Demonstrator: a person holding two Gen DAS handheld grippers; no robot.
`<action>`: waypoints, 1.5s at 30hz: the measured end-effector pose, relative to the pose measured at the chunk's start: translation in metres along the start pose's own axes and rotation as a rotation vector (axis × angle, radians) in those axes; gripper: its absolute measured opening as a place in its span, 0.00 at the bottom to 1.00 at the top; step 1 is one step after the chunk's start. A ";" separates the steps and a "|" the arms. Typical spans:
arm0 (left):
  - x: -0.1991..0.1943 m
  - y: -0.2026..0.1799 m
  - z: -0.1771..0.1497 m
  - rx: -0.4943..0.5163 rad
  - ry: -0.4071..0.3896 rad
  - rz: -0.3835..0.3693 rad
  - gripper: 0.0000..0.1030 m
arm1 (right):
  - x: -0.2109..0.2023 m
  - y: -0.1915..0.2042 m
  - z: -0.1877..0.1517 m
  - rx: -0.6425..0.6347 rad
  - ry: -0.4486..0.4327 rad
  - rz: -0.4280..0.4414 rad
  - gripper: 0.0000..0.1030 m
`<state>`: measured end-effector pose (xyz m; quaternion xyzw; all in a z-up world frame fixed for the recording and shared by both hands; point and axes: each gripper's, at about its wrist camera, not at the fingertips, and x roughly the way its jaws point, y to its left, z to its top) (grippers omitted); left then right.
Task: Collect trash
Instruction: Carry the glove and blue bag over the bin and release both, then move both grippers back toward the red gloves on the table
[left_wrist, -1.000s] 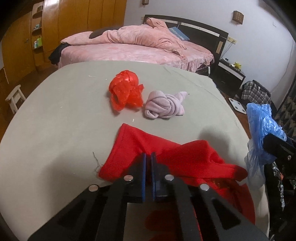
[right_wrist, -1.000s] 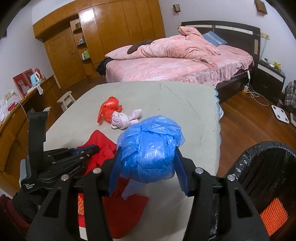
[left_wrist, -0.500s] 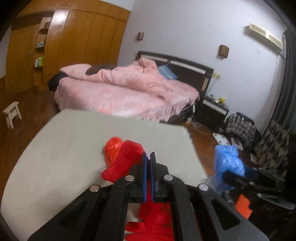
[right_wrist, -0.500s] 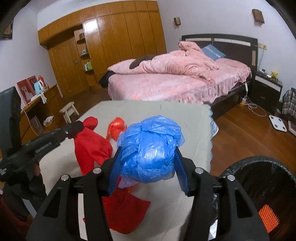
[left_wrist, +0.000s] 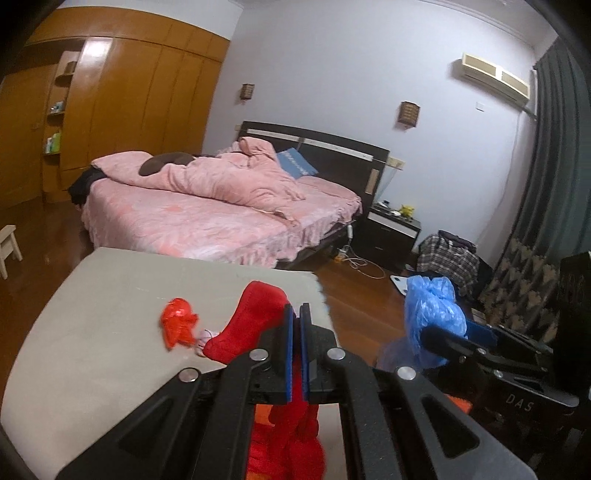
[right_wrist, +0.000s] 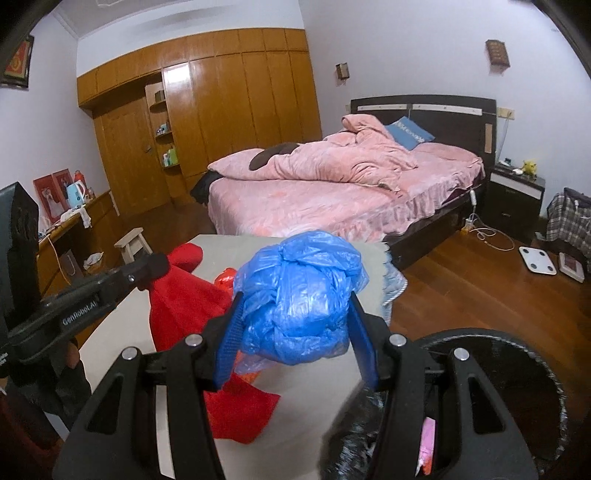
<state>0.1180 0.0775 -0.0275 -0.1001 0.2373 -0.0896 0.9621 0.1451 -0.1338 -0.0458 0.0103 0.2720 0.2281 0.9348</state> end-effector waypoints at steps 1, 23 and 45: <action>0.001 -0.005 -0.001 0.001 0.003 -0.011 0.03 | -0.005 -0.003 0.000 0.001 -0.004 -0.008 0.50; 0.045 -0.173 -0.030 0.160 0.075 -0.288 0.03 | -0.099 -0.120 -0.057 0.132 -0.008 -0.279 0.50; 0.064 -0.158 -0.058 0.215 0.154 -0.197 0.80 | -0.098 -0.150 -0.095 0.164 -0.002 -0.429 0.95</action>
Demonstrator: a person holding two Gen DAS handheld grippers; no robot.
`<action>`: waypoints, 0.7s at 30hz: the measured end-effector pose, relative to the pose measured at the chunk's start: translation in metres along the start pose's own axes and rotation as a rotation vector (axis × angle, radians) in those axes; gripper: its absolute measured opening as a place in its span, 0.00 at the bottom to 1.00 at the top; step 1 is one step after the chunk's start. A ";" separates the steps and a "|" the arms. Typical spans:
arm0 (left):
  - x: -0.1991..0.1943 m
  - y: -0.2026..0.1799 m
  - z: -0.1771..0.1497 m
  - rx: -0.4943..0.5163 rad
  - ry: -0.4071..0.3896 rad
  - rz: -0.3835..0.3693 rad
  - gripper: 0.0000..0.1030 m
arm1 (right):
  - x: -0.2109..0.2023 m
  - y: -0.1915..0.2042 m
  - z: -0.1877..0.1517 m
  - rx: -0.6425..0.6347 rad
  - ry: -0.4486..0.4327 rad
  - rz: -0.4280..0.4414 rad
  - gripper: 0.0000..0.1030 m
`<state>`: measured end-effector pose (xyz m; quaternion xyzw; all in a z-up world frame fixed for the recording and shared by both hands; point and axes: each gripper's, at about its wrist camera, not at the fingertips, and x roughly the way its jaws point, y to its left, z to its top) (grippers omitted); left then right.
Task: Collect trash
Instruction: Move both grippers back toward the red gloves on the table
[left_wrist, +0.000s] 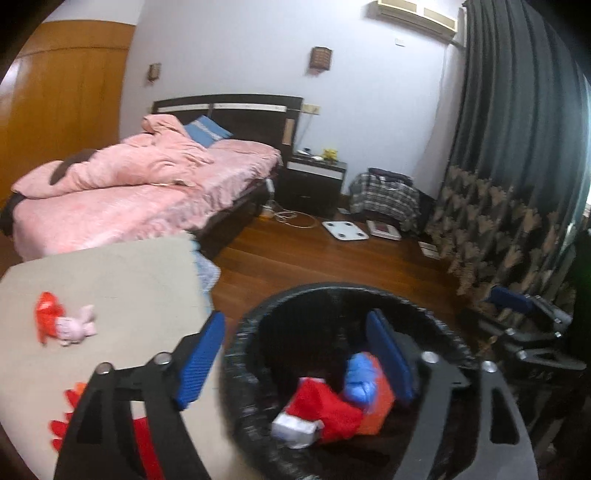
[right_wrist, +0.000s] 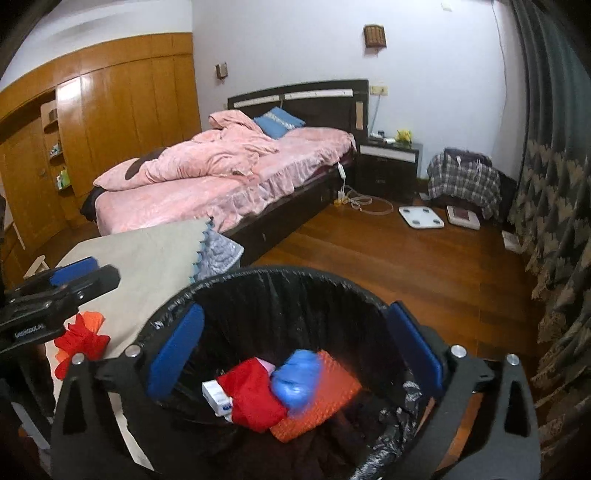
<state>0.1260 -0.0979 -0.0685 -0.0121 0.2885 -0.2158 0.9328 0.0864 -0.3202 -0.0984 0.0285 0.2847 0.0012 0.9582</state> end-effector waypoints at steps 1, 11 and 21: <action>-0.006 0.006 -0.001 -0.007 -0.005 0.015 0.83 | -0.001 0.001 0.003 -0.005 -0.009 0.000 0.95; -0.069 0.082 -0.020 -0.068 -0.060 0.210 0.91 | 0.005 0.073 0.013 -0.031 -0.034 0.178 0.95; -0.110 0.151 -0.055 -0.124 -0.070 0.402 0.91 | 0.020 0.168 0.005 -0.118 0.017 0.348 0.95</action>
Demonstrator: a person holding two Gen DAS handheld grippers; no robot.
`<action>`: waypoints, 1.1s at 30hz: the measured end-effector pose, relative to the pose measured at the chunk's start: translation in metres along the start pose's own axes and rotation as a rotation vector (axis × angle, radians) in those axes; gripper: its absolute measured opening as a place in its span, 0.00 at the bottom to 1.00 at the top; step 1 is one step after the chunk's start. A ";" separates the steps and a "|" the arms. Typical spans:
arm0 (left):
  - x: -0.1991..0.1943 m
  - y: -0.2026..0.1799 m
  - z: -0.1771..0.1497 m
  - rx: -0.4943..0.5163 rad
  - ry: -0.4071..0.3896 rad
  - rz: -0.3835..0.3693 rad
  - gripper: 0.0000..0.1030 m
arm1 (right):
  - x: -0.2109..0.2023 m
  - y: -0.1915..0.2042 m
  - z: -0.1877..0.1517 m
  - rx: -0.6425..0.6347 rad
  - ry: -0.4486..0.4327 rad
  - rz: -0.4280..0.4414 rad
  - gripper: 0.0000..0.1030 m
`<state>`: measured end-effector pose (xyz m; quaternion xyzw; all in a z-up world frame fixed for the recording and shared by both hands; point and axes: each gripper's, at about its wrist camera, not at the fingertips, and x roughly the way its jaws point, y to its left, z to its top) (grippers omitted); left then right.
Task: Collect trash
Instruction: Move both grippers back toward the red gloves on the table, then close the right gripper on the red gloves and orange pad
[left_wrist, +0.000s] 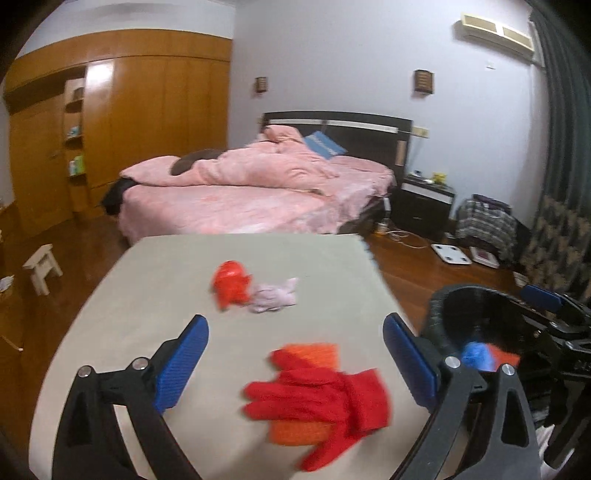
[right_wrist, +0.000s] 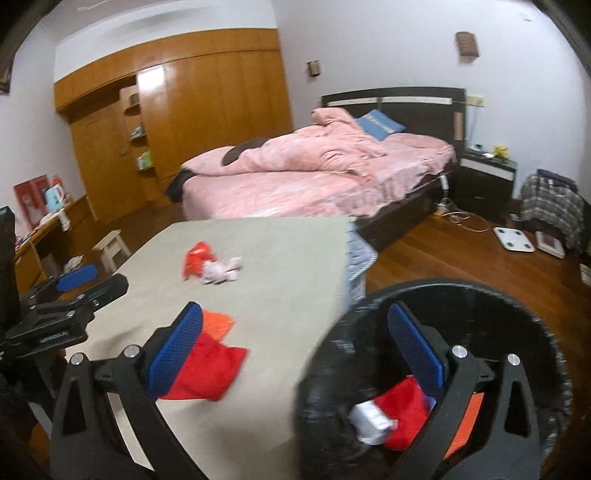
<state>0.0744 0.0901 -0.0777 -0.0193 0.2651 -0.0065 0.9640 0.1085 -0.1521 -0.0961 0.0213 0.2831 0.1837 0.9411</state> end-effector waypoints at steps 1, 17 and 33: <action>0.000 0.006 -0.003 -0.003 -0.003 0.014 0.91 | 0.004 0.007 -0.001 -0.002 0.006 0.011 0.95; 0.006 0.069 -0.043 -0.075 0.048 0.114 0.91 | 0.080 0.090 -0.041 -0.133 0.182 0.066 0.95; 0.022 0.080 -0.058 -0.099 0.100 0.114 0.91 | 0.125 0.094 -0.067 -0.164 0.339 0.081 0.76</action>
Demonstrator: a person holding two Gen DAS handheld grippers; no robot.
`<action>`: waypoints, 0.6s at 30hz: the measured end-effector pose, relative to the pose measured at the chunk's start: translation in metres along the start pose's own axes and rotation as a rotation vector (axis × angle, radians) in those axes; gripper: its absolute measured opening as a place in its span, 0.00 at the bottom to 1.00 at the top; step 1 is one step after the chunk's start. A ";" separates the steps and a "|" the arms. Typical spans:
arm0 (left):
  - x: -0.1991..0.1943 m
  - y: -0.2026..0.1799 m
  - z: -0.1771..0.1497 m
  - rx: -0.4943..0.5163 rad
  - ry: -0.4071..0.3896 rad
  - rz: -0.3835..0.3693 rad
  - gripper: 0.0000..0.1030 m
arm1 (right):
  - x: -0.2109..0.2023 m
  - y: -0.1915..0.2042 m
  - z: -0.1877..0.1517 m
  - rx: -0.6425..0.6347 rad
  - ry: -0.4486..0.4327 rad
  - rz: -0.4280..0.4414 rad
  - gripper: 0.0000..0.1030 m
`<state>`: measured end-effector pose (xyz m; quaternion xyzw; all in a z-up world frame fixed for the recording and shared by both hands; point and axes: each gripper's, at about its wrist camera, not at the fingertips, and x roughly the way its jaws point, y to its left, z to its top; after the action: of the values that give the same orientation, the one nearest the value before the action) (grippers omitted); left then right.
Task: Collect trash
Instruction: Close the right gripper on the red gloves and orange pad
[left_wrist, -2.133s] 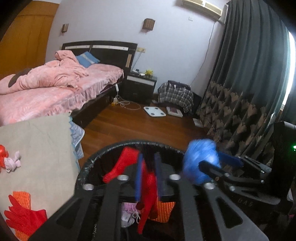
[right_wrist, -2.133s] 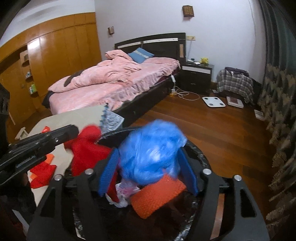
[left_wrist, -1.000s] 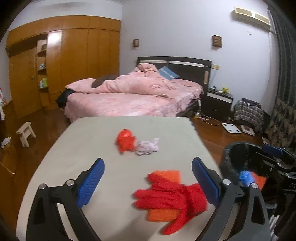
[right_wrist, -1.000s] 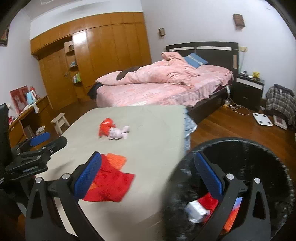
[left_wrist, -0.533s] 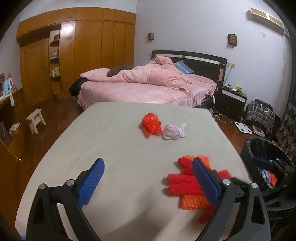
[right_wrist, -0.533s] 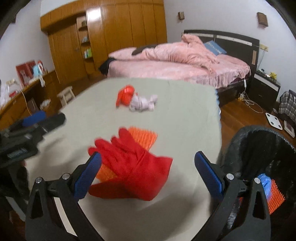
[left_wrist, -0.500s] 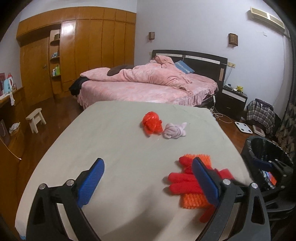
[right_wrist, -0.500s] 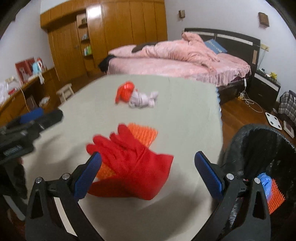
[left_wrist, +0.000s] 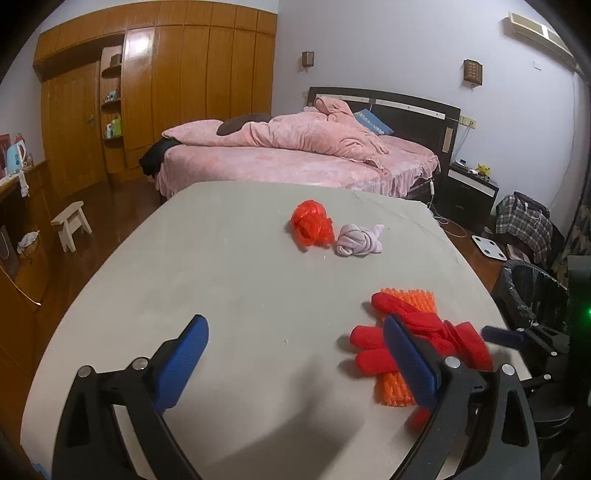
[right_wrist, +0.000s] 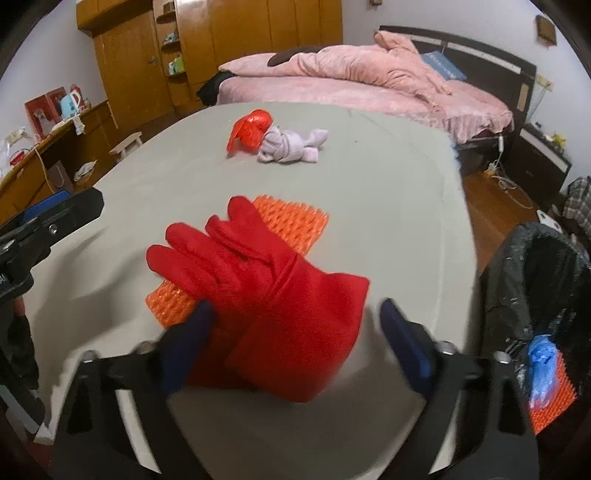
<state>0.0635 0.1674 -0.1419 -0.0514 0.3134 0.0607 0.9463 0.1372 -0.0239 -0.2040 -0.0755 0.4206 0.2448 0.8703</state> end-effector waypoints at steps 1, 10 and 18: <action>0.000 0.000 -0.001 -0.001 0.003 -0.001 0.91 | 0.001 0.000 -0.001 -0.001 0.007 0.015 0.75; -0.002 -0.004 0.000 0.004 0.006 0.002 0.91 | -0.004 0.001 0.001 -0.011 0.006 0.128 0.37; -0.007 -0.009 0.004 0.007 -0.006 -0.001 0.91 | -0.022 0.003 0.005 -0.032 -0.038 0.174 0.12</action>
<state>0.0619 0.1587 -0.1341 -0.0482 0.3109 0.0592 0.9474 0.1280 -0.0268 -0.1837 -0.0478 0.4050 0.3275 0.8523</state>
